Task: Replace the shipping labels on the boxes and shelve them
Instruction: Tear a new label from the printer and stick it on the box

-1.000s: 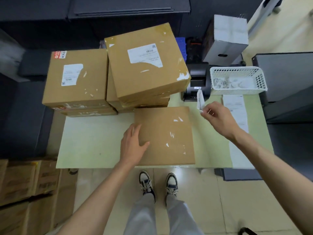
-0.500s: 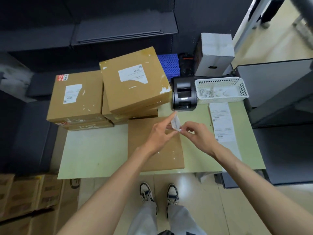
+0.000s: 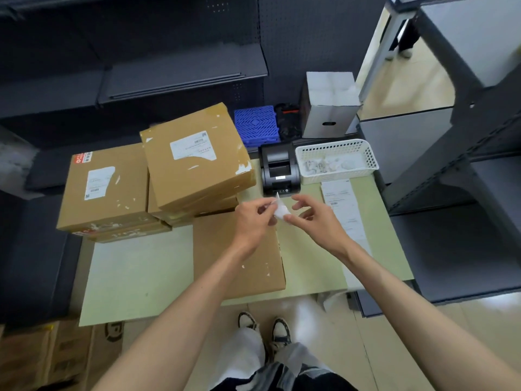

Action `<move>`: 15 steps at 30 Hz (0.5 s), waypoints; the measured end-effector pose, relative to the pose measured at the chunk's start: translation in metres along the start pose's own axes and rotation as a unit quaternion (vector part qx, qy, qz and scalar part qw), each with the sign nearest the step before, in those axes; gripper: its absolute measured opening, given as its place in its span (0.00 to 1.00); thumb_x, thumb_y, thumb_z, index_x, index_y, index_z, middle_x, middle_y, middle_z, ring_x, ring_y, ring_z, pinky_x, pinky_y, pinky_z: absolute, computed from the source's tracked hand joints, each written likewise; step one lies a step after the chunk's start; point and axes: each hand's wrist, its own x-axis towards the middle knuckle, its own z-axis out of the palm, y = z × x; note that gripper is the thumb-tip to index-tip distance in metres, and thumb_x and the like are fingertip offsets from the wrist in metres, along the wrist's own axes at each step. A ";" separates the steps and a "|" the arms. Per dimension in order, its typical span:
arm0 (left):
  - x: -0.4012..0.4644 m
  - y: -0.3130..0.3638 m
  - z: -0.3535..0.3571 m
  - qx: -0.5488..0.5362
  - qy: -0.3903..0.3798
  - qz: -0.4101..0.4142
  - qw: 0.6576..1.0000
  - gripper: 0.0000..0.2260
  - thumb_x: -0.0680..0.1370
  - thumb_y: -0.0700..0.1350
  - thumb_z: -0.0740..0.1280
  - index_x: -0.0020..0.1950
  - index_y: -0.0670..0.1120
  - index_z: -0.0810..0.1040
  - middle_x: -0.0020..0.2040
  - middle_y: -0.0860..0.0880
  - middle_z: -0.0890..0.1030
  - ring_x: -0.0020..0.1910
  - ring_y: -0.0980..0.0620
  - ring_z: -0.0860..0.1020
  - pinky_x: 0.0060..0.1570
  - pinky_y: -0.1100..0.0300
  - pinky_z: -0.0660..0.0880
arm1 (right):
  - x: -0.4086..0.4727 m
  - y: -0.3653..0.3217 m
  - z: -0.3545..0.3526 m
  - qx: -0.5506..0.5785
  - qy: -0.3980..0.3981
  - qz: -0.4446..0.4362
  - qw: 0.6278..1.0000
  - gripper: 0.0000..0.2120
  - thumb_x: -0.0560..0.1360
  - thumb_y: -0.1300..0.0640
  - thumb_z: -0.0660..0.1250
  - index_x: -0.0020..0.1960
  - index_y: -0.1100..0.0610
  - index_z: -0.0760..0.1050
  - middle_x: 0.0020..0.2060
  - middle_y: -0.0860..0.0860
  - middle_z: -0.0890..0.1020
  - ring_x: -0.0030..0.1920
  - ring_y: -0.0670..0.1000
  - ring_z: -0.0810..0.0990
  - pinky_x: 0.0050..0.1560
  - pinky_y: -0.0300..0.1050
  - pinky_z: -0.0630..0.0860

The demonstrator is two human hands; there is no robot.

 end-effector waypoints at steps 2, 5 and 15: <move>0.003 0.004 0.002 -0.036 -0.002 -0.018 0.999 0.07 0.80 0.37 0.70 0.56 0.41 0.85 0.35 0.48 0.83 0.31 0.56 0.80 0.34 0.67 0.77 | 0.001 -0.001 0.002 0.022 -0.027 -0.003 0.999 0.18 0.73 0.51 0.74 0.62 0.49 0.77 0.48 0.48 0.82 0.40 0.45 0.77 0.46 0.41 0.76; 0.010 0.006 0.003 -0.050 -0.020 -0.031 0.998 0.07 0.80 0.38 0.69 0.56 0.40 0.85 0.35 0.44 0.83 0.31 0.53 0.80 0.37 0.60 0.80 | 0.005 -0.008 0.007 0.067 -0.020 -0.016 0.997 0.07 0.75 0.60 0.72 0.52 0.51 0.83 0.39 0.48 0.84 0.39 0.45 0.77 0.44 0.42 0.74; 0.022 -0.001 -0.008 0.163 -0.216 0.055 0.961 0.14 0.85 0.49 0.60 0.64 0.49 0.82 0.55 0.49 0.75 0.51 0.57 0.75 0.53 0.63 0.72 | 0.011 -0.009 0.014 0.035 0.061 0.044 0.997 0.05 0.73 0.58 0.73 0.38 0.53 0.83 0.28 0.47 0.77 0.30 0.43 0.71 0.36 0.42 0.69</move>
